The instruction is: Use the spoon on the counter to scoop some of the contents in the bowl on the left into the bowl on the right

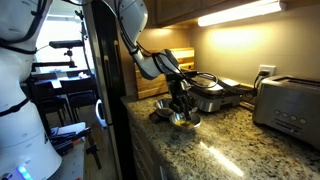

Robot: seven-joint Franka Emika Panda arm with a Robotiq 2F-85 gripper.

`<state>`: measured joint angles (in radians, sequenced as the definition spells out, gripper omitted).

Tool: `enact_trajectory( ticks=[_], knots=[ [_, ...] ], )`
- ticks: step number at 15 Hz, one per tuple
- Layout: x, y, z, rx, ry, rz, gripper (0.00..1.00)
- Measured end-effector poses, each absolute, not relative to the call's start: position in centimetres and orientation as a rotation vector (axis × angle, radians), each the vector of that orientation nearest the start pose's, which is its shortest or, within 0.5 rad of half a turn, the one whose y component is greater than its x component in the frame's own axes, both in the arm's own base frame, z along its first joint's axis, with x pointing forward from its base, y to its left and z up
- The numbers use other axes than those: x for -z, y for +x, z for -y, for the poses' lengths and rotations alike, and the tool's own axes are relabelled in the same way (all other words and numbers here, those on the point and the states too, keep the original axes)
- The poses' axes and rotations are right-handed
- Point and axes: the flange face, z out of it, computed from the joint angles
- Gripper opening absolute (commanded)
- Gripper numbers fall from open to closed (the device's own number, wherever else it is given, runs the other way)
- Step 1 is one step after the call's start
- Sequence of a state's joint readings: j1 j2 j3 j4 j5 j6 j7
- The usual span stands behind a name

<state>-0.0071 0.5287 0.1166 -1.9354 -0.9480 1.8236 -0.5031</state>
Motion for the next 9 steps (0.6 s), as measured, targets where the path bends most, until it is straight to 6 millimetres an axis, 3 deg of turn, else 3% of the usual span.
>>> enact_trajectory(
  ticks=[9],
  knots=[
    [-23.4,57.6,3.7,0.749,2.189,-1.216,0.04]
  ],
)
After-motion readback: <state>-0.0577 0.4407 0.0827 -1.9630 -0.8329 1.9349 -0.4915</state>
